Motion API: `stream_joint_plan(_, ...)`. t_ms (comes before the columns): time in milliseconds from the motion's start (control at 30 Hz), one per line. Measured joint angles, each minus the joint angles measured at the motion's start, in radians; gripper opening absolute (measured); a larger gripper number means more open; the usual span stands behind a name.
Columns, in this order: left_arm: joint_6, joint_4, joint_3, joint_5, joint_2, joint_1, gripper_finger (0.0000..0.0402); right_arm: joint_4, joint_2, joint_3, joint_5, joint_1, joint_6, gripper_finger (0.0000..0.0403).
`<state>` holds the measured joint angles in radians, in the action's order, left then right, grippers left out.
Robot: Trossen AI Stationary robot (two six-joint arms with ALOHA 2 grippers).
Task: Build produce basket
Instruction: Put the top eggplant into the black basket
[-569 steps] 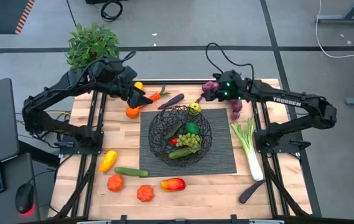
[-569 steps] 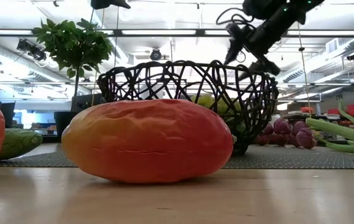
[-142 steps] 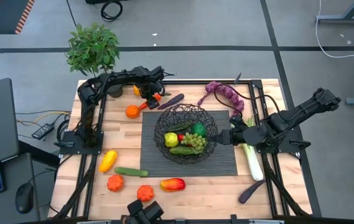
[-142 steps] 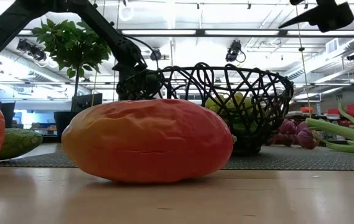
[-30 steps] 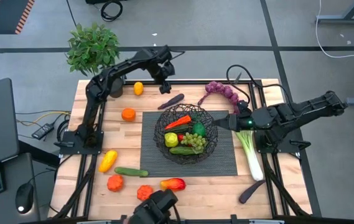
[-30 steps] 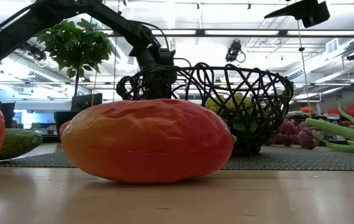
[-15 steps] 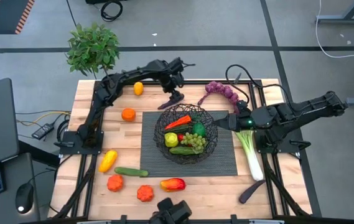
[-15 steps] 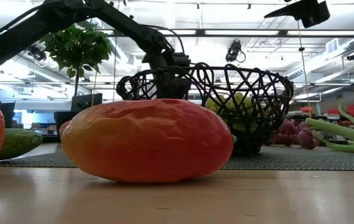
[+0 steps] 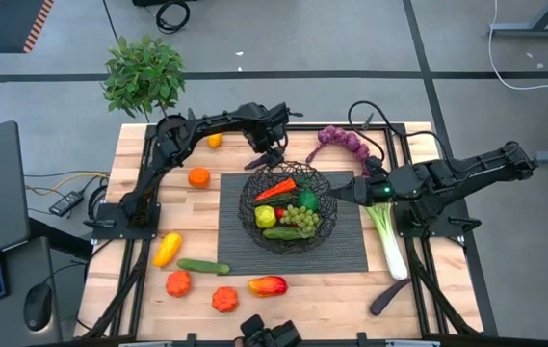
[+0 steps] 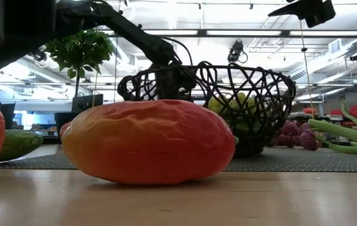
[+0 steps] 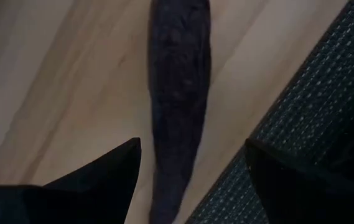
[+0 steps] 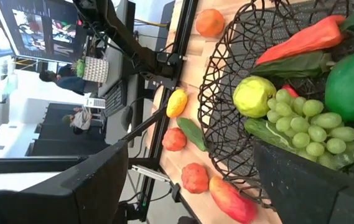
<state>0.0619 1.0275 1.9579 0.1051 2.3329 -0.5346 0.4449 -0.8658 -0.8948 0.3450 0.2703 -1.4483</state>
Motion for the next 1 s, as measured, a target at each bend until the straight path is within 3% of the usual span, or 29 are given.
stream_joint_plan(433,-0.006,-0.029,0.0,-0.016,0.002,0.009,0.0274,-0.001,0.0,0.0,-0.007,0.0,-0.01,0.0348)
stream_joint_plan(1000,0.003,-0.027,-0.002,-0.018,0.003,0.006,0.0092,-0.002,0.0,0.0,-0.007,0.0,-0.007,0.0348)
